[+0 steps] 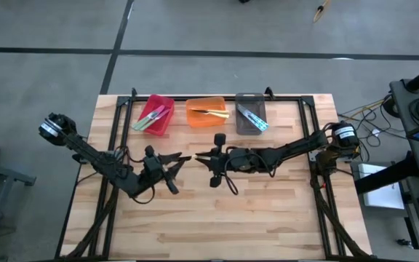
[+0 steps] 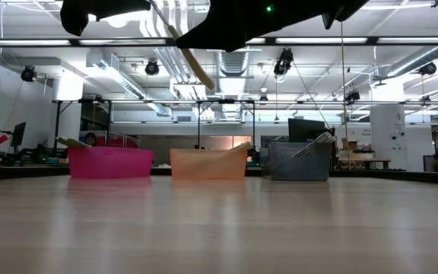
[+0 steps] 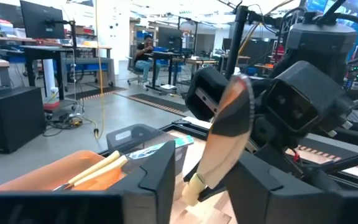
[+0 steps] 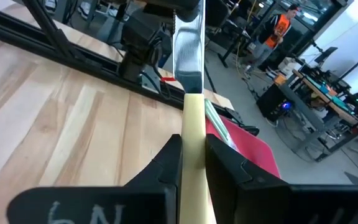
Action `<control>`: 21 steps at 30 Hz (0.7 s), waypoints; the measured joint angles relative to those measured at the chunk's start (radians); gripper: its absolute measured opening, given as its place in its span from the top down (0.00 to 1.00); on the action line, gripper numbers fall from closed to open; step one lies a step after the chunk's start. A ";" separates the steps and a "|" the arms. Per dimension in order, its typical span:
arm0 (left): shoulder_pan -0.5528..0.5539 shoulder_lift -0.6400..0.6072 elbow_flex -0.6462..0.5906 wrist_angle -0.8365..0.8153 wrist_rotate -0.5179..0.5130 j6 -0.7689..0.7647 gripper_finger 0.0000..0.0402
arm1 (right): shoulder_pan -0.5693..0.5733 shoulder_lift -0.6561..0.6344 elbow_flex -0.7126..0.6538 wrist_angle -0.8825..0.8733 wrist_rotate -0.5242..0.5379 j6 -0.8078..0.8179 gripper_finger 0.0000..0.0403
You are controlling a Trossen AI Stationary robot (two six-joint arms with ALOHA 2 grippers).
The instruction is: Sort silverware by color (type)
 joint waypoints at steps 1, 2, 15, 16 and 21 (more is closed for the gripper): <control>0.001 0.000 0.000 0.004 0.000 0.000 0.75 | 0.000 0.000 0.000 0.000 0.000 0.000 0.91; 0.003 0.000 0.000 0.006 0.000 0.000 0.77 | 0.000 0.000 0.001 0.000 0.000 0.000 0.91; 0.010 0.011 0.000 0.018 -0.010 -0.056 1.00 | -0.002 0.000 0.001 -0.008 -0.004 0.024 0.89; 0.010 0.014 0.000 0.019 -0.009 -0.057 1.00 | -0.002 0.000 0.001 -0.009 -0.005 0.035 0.86; 0.010 0.016 0.000 0.024 -0.009 -0.065 1.00 | -0.004 0.000 0.001 -0.008 -0.004 0.051 0.73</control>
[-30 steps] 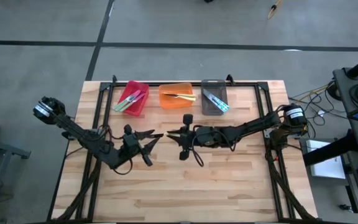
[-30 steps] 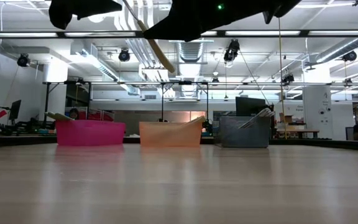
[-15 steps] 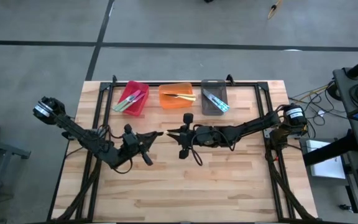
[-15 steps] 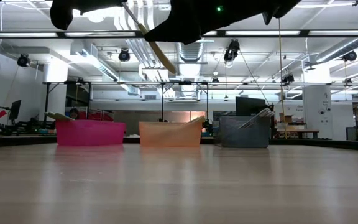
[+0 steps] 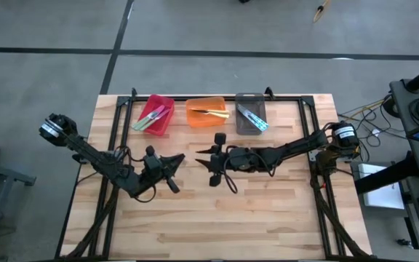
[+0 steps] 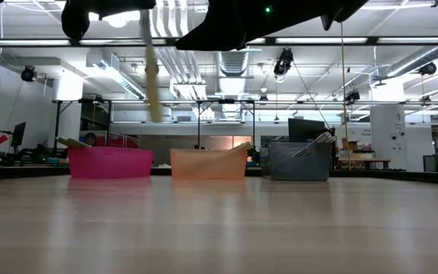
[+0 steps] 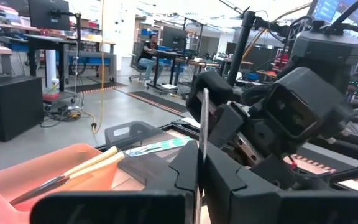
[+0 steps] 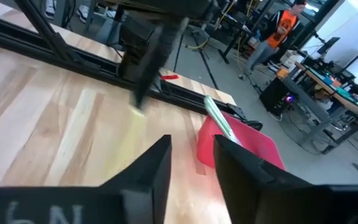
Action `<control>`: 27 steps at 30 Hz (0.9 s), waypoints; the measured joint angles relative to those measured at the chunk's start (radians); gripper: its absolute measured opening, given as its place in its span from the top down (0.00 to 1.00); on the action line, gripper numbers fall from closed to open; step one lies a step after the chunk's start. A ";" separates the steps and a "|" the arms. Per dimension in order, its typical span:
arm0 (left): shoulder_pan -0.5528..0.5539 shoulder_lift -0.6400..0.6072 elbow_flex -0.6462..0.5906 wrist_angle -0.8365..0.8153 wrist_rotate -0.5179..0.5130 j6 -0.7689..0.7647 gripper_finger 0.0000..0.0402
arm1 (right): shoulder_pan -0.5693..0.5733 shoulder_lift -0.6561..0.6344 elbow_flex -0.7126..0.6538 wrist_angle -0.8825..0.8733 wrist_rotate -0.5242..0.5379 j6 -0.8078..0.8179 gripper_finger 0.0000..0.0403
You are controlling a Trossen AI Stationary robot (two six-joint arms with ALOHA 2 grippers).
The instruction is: Sort silverware by color (type)
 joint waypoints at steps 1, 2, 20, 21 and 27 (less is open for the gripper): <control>0.000 0.000 0.000 0.000 0.000 -0.001 1.00 | 0.000 0.000 0.000 0.000 0.002 0.000 0.71; -0.001 0.000 0.000 0.000 0.000 -0.003 1.00 | -0.001 0.000 0.000 0.000 0.003 0.000 0.69; -0.011 -0.010 0.000 0.024 -0.049 0.032 1.00 | -0.005 -0.007 0.000 0.009 0.003 0.033 0.62; -0.017 -0.015 0.000 0.024 -0.053 0.039 1.00 | -0.005 -0.013 0.000 0.008 0.003 0.041 0.62; -0.065 -0.057 0.000 0.024 -0.130 0.092 1.00 | -0.005 -0.058 0.000 0.004 0.003 0.084 0.61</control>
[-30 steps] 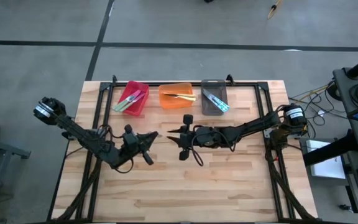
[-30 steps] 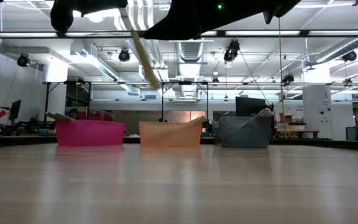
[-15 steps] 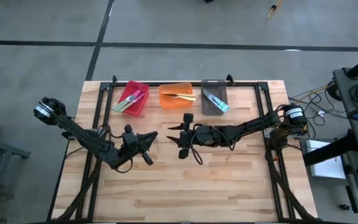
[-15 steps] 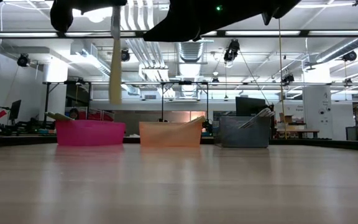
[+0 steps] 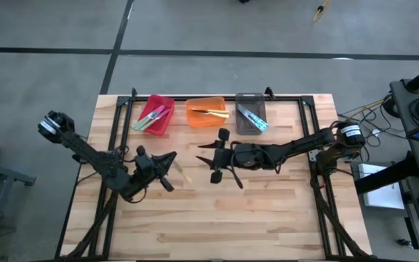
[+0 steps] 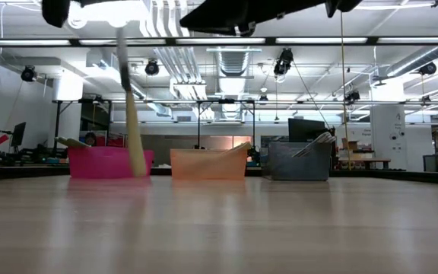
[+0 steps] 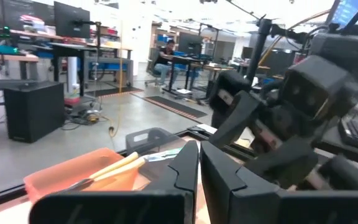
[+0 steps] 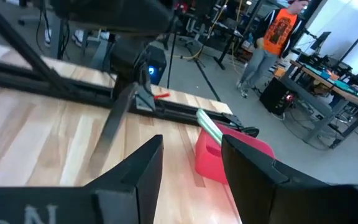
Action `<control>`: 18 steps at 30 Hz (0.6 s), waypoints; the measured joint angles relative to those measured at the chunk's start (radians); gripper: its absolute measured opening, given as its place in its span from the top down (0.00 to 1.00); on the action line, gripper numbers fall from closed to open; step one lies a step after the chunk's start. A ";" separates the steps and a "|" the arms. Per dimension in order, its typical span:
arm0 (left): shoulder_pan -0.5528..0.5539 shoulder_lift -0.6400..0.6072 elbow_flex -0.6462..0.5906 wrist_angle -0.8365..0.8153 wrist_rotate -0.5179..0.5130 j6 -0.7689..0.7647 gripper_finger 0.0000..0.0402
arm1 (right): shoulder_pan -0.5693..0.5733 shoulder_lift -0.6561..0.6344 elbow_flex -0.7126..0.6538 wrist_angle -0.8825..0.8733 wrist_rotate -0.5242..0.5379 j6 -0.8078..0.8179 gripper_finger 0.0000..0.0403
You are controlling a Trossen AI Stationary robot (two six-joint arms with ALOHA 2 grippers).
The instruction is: Sort silverware by color (type)
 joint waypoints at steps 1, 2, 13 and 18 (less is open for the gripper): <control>-0.013 -0.009 0.000 -0.001 -0.019 0.010 1.00 | 0.000 -0.007 0.000 0.000 0.000 0.008 0.61; -0.026 -0.017 0.000 -0.002 -0.033 0.019 1.00 | 0.000 -0.014 0.000 0.000 -0.001 0.023 0.61; -0.147 0.019 -0.002 -0.006 -0.106 -0.042 1.00 | -0.011 -0.021 0.000 -0.070 -0.001 0.177 0.61; -0.279 0.050 -0.003 -0.134 -0.106 -0.195 1.00 | -0.032 -0.019 0.000 -0.089 -0.003 0.271 0.61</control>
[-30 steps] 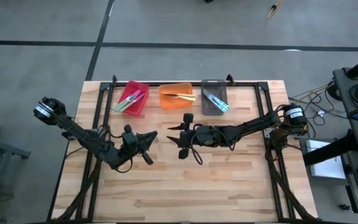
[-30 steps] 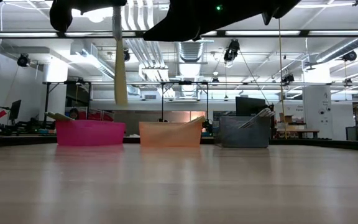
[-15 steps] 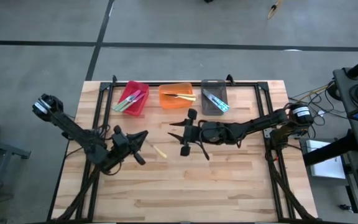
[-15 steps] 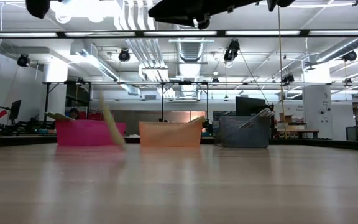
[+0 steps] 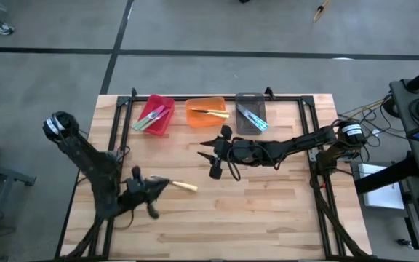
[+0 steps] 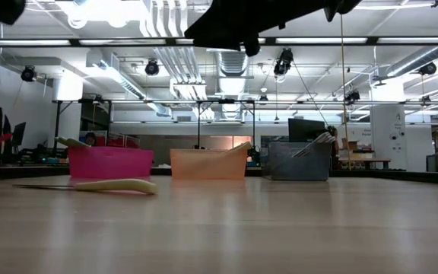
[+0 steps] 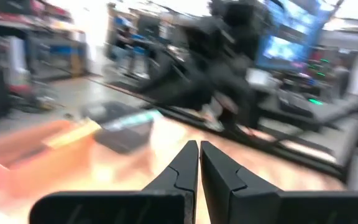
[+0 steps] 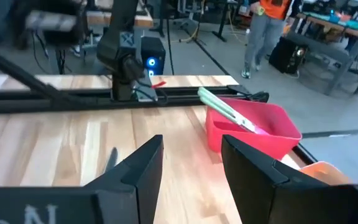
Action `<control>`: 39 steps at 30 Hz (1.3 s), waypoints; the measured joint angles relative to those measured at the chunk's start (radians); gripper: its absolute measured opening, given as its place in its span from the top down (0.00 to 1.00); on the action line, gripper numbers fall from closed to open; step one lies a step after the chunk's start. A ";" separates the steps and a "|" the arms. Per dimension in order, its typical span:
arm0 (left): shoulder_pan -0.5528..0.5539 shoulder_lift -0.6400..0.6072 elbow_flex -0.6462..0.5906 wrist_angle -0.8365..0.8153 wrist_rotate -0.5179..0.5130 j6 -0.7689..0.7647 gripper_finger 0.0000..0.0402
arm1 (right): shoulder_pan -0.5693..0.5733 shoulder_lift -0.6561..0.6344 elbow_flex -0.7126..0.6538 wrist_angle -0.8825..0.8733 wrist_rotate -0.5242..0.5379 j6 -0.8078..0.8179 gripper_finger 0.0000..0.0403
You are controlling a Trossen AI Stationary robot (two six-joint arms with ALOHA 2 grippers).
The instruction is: Sort silverware by color (type)
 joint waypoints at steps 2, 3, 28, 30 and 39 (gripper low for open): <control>-0.058 0.022 -0.006 -0.135 0.001 -0.189 1.00 | -0.011 0.004 0.000 0.003 -0.017 0.032 0.61; -0.085 0.038 -0.009 -0.214 0.005 -0.312 1.00 | -0.015 0.006 0.000 0.002 -0.038 0.051 0.61; -0.058 0.218 -0.013 -0.439 0.026 -0.774 1.00 | -0.046 0.244 0.311 -0.250 -0.161 0.054 0.61; -0.049 0.185 -0.013 -0.439 0.031 -0.707 1.00 | -0.050 0.254 0.337 -0.291 -0.160 0.053 0.62; -0.044 -0.032 -0.012 -0.461 0.080 -0.262 1.00 | -0.052 0.288 0.389 -0.371 -0.214 0.093 0.62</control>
